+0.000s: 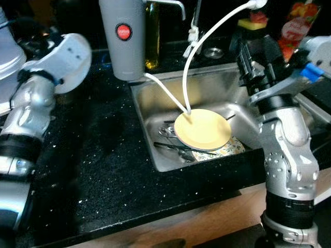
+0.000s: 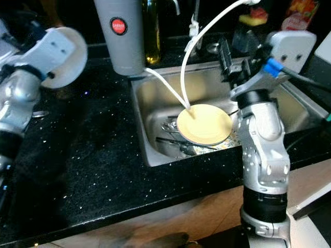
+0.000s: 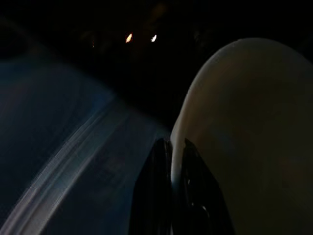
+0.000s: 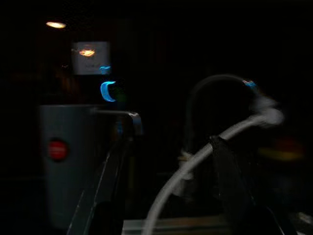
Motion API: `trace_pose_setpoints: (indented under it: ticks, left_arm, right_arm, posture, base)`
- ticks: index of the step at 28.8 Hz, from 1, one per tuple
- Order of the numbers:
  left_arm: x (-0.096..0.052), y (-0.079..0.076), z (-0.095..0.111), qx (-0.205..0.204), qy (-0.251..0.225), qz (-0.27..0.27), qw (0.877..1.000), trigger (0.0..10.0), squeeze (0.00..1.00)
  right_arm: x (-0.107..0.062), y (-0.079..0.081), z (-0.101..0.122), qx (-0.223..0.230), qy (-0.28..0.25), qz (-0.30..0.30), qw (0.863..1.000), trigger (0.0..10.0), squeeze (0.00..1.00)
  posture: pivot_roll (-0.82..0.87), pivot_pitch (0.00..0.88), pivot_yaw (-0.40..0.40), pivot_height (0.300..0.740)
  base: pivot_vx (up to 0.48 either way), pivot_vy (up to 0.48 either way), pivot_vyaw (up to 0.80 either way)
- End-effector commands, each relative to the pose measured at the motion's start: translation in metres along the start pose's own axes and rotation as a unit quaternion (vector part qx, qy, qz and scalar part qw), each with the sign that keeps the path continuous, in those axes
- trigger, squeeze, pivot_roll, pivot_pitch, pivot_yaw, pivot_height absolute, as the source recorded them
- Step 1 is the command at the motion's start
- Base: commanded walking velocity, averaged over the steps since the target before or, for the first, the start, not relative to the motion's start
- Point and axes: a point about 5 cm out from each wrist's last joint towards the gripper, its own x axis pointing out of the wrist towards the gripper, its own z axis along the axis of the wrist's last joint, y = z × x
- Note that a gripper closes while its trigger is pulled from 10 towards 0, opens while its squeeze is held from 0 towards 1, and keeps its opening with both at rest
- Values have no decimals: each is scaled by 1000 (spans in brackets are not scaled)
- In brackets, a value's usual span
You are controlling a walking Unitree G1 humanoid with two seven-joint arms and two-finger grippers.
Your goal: Kitchen organization
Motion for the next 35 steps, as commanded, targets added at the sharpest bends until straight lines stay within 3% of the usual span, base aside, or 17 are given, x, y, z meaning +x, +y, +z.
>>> trace_pose_setpoints:
  ticks: [1, 4, 7, 12, 14, 16, 19, 25, 30, 35]
  left_arm:
    - [-14, 8, -3, 24, 0, 39, 999, 10000, 0]
    - [-17, 11, -4, 29, 0, 50, 998, 10000, 0]
    - [-37, 31, 1, 67, -31, 112, 991, 10000, 0]
    - [-48, 42, 4, 80, -50, 149, 984, 10000, 0]
    - [-61, 53, -5, 118, -41, 166, 978, 10000, 0]
    - [-64, 56, -8, 125, -32, 165, 978, 10000, 0]
    - [-74, 54, -40, 182, 16, 107, 977, 10000, 0]
    - [-84, 60, -66, 231, 60, 46, 970, 10000, 0]
    - [-86, 82, -77, 278, 78, 55, 956, 10000, 0]
    - [-86, 93, -80, 305, 70, 71, 947, 10000, 0]
  right_arm:
    - [1, 2, -3, 6, 2, 7, 1000, 10000, 0]
    - [1, 2, -4, 6, 3, 7, 1000, 10000, 0]
    - [1, 2, -5, 7, 5, 9, 1000, 10000, 0]
    - [1, 2, -6, 8, 7, 10, 1000, 10000, 0]
    - [2, 3, -7, 11, 8, 13, 1000, 10000, 0]
    - [3, 3, -7, 11, 8, 14, 1000, 10000, 0]
    - [5, 4, -9, 15, 10, 22, 1000, 10000, 0]
    - [8, 6, -12, 21, 13, 32, 999, 10000, 0]
    - [11, 9, -15, 27, 14, 38, 999, 10000, 0]
    - [12, 9, -15, 28, 13, 40, 999, 10000, 0]
  posture:
    - [77, 65, 2, 740]
    - [77, 65, 2, 740]
    - [91, 70, -1, 740]
    - [91, 70, -1, 740]
    - [103, 72, -13, 740]
    - [103, 72, -13, 740]
    - [127, 77, -38, 740]
    - [154, 83, -56, 740]
    - [165, 85, -62, 740]
    - [163, 86, -63, 740]
  base:
    - [0, 0, 0]
    - [0, 0, 0]
    - [0, 0, 0]
    - [0, 0, 0]
    - [0, 0, 0]
    - [0, 0, 0]
    - [0, 0, 0]
    - [0, 0, 0]
    - [0, 0, 0]
    - [0, 0, 0]
